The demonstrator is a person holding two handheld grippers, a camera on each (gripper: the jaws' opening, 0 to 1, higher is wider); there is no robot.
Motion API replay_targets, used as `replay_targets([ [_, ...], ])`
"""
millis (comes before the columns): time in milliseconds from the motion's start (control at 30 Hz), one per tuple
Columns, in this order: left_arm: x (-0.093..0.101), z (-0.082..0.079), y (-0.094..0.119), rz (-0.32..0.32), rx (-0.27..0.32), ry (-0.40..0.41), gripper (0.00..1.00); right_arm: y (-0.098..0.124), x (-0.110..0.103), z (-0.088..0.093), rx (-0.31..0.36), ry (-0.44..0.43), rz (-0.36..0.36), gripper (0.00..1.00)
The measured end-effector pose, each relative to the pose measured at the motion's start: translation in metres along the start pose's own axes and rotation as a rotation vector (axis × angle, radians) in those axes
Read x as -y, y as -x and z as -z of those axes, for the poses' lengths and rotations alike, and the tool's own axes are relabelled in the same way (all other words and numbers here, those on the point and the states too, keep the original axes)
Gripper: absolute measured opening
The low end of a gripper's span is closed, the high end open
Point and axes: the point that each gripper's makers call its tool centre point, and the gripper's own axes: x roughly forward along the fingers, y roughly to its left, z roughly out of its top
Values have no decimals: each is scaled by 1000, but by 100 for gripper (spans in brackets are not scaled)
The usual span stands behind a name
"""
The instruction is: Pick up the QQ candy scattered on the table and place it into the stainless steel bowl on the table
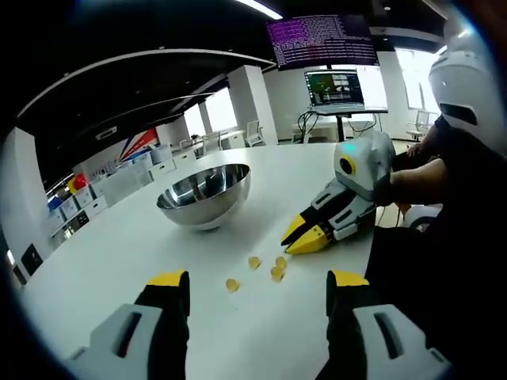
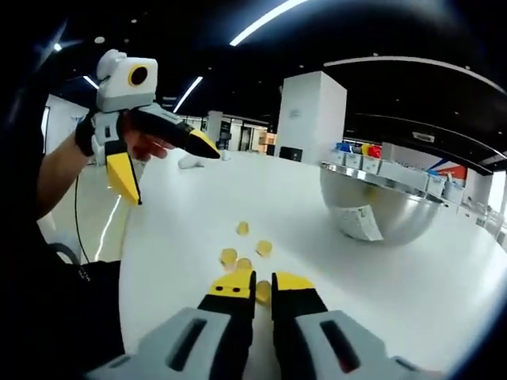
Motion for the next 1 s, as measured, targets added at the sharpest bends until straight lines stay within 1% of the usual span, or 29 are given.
replay_targets([
  [333,-1,1,1,-5,0,1,69,1,-1,-2,13,31,-4,4],
  [467,-2,1,2,-8,0,0,69,5,1,-12,42,-12,-10,3],
  [600,-3,1,2,-11,-1,-1,69,10,11,-25,61,-12,8,3],
  [733,-3,0,1,-9,2,0,69,20,26,-47,100,2,36,3],
  [833,-2,0,1,-8,0,-2,69,26,44,-69,138,30,74,3],
  [933,-2,-1,0,-6,1,-3,69,32,74,-99,183,58,135,3],
  [1000,-1,-2,0,-5,1,-5,69,33,93,-115,204,72,172,3],
])
